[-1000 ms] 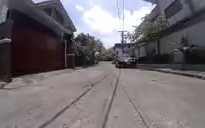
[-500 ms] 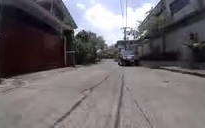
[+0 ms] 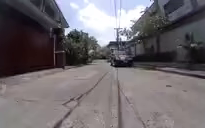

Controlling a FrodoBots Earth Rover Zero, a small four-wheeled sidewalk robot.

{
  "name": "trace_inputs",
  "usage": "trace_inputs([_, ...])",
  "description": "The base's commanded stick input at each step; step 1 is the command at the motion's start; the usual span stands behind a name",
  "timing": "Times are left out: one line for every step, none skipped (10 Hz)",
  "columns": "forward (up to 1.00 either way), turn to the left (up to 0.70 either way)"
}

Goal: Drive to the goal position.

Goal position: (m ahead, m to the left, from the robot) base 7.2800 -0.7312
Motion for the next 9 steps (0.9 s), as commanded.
trace_inputs([1.0,-0.06])
trace_inputs([1.0,-0.07])
trace_inputs([1.0,-0.07])
trace_inputs([1.0,-0.25])
trace_inputs([1.0,-0.39])
trace_inputs([1.0,-0.4])
trace_inputs([1.0,-0.4])
trace_inputs([1.0,-0.4])
trace_inputs([1.0,-0.4])
